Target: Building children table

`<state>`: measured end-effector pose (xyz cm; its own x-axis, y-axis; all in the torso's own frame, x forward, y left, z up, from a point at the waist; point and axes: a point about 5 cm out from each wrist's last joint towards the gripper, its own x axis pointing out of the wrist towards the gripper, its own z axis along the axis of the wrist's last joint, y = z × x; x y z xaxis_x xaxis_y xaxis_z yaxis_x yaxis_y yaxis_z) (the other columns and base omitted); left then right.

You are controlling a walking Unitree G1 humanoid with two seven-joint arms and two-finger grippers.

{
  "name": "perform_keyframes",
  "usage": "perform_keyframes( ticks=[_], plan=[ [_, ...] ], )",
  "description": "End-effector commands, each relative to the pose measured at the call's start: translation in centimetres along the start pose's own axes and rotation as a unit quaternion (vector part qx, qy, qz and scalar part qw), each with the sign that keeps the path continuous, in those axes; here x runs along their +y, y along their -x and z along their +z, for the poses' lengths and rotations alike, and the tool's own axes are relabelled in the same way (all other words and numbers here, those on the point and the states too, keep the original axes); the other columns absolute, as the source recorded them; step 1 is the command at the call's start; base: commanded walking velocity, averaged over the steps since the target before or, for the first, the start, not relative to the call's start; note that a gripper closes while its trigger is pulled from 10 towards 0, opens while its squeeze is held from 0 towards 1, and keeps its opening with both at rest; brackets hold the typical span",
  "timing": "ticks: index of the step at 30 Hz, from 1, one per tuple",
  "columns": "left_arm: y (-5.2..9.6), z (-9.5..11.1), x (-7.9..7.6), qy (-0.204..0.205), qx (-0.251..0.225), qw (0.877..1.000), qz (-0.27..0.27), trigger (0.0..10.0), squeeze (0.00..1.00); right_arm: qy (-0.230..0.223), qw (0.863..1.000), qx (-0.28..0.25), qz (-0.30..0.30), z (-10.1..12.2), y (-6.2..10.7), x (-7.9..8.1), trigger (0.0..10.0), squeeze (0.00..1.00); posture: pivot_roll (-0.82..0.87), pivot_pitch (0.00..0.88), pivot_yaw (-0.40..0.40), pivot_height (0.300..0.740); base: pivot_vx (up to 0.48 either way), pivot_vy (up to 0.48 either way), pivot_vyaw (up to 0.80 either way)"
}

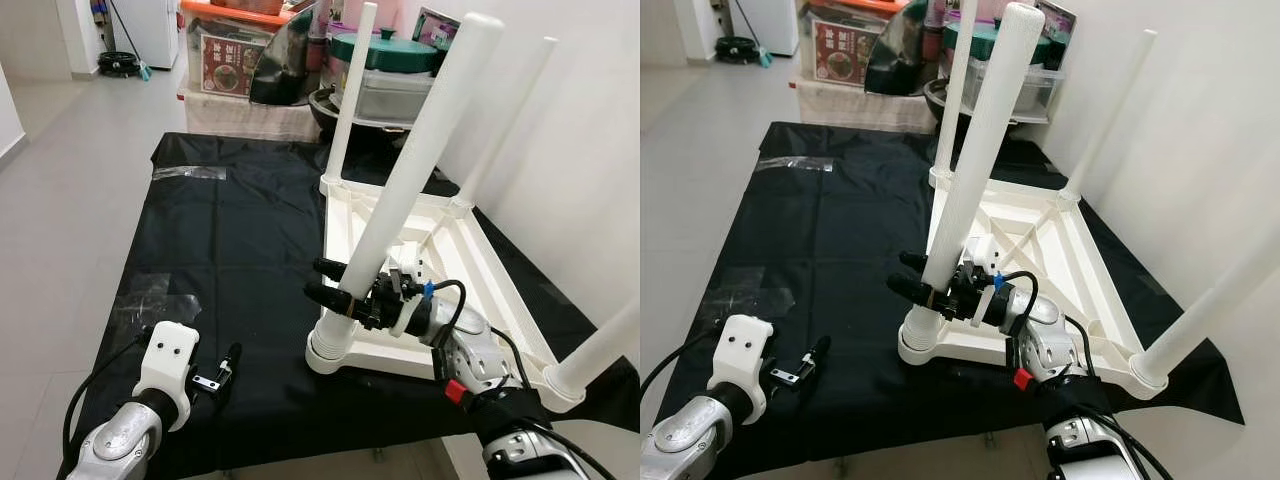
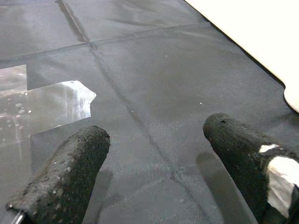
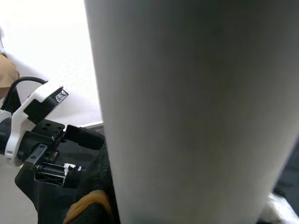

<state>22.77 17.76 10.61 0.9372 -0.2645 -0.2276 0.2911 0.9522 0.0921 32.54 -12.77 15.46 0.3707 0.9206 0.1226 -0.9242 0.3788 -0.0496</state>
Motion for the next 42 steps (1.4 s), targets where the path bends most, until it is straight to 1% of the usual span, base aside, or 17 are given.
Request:
perform_keyframes(
  ticks=[1, 5, 7, 9, 12, 16, 18, 20, 21, 25, 27, 28, 31, 33, 34, 35, 42],
  plan=[
    [-0.2, -0.3, -0.2, 0.003, 0.006, 1.000, -0.003, 10.0, 0.00, -0.020, 0.999, 0.031, -0.026, -1.2, 1.3, -0.3, 0.0, 0.00, 0.11, 0.000, -0.151, 0.740, 0.000, 0.000, 0.00],
    [-0.2, -0.4, -0.1, 0.003, 0.006, 1.000, -0.003, 10.0, 0.00, -0.024, 0.999, 0.030, -0.020, -1.3, 1.2, 0.0, 0.0, 0.00, 0.11, 0.000, -0.151, 0.740, 0.000, 0.000, 0.00],
    [-0.2, -0.4, -0.1, 0.002, 0.007, 1.000, -0.003, 10.0, 0.00, -0.031, 0.999, 0.033, -0.007, -1.6, 0.5, 0.5, 0.0, 0.00, 0.11, 0.000, -0.151, 0.740, 0.000, 0.000, 0.00],
    [-0.2, -0.4, -0.1, 0.002, 0.008, 1.000, -0.003, 10.0, 0.00, -0.032, 0.999, 0.036, -0.003, -1.7, 0.2, 0.6, 0.0, 0.00, 0.11, 0.000, -0.151, 0.740, 0.000, 0.000, 0.00],
    [-0.2, -0.4, -0.2, 0.004, 0.007, 1.000, -0.003, 10.0, 0.00, -0.026, 0.997, 0.061, -0.024, -2.1, -0.3, 0.2, 0.0, 0.00, 0.11, 0.000, -0.158, 0.740, 0.000, 0.000, 0.00],
    [-0.2, -0.4, -0.2, 0.004, 0.007, 1.000, -0.002, 10.0, 0.00, -0.026, 0.997, 0.067, -0.031, -2.3, -0.3, 0.1, 0.0, 0.00, 0.11, 0.000, -0.158, 0.740, 0.000, 0.000, 0.00],
    [-0.2, -0.5, -0.2, 0.005, 0.007, 1.000, -0.002, 10.0, 0.00, -0.034, 0.997, 0.066, -0.037, -2.4, -0.3, 0.1, 0.0, 0.00, 0.12, 0.000, -0.160, 0.740, 0.000, 0.000, 0.00],
    [-0.1, -0.6, -0.3, 0.005, 0.009, 1.000, -0.001, 10.0, 0.00, -0.038, 0.994, 0.072, -0.071, -2.7, -0.3, 0.0, 0.0, 0.00, 0.11, 0.000, -0.161, 0.740, 0.000, 0.000, 0.00],
    [-0.1, -0.6, -0.3, 0.006, 0.010, 1.000, -0.002, 10.0, 0.00, -0.044, 0.993, 0.068, -0.088, -2.8, -0.4, 0.2, 0.0, 0.00, 0.11, 0.000, -0.159, 0.740, 0.000, 0.000, 0.00],
    [-0.2, -0.6, -0.3, 0.006, 0.009, 1.000, -0.002, 10.0, 0.00, -0.054, 0.993, 0.060, -0.091, -2.8, -0.5, 0.5, 0.0, 0.00, 0.11, 0.000, -0.158, 0.740, 0.000, 0.000, 0.00],
    [-0.3, -0.6, -0.3, 0.006, 0.009, 1.000, -0.003, 10.0, 0.00, -0.066, 0.992, 0.049, -0.094, -2.6, -0.5, 0.8, 0.0, 0.00, 0.10, 0.000, -0.156, 0.740, 0.000, 0.000, 0.00],
    [-0.3, -0.6, -0.3, 0.006, 0.009, 1.000, -0.003, 10.0, 0.00, -0.072, 0.993, 0.041, -0.086, -2.4, -0.5, 1.2, 0.0, 0.00, 0.10, 0.000, -0.154, 0.740, 0.000, 0.000, 0.00],
    [-0.3, -0.6, -0.3, 0.006, 0.009, 1.000, -0.004, 10.0, 0.00, -0.074, 0.993, 0.037, -0.080, -2.3, -0.5, 1.5, 0.0, 0.00, 0.10, 0.000, -0.154, 0.740, 0.000, 0.000, 0.00],
    [-0.4, -0.6, -0.3, 0.006, 0.010, 1.000, -0.005, 10.0, 0.00, -0.079, 0.994, 0.029, -0.063, -2.0, -0.5, 2.2, 0.0, 0.00, 0.09, 0.000, -0.151, 0.740, 0.000, 0.000, 0.00],
    [-0.4, -0.6, -0.3, 0.006, 0.010, 1.000, -0.005, 10.0, 0.00, -0.079, 0.994, 0.029, -0.063, -2.0, -0.5, 2.2, 0.0, 0.00, 0.09, 0.000, -0.151, 0.740, 0.000, 0.000, 0.00],
    [-0.4, -0.6, -0.4, 0.005, 0.010, 1.000, -0.007, 10.0, 0.00, -0.086, 0.995, 0.025, -0.046, -2.0, -0.4, 2.8, 0.0, 0.00, 0.09, 0.000, -0.151, 0.740, 0.000, 0.000, 0.00],
    [-0.5, -0.7, -0.3, 0.005, 0.010, 1.000, -0.007, 10.0, 0.00, -0.092, 0.994, 0.023, -0.047, -2.0, -0.5, 3.3, 0.0, 0.00, 0.09, 0.000, -0.150, 0.740, 0.000, 0.000, 0.00]
  ],
)
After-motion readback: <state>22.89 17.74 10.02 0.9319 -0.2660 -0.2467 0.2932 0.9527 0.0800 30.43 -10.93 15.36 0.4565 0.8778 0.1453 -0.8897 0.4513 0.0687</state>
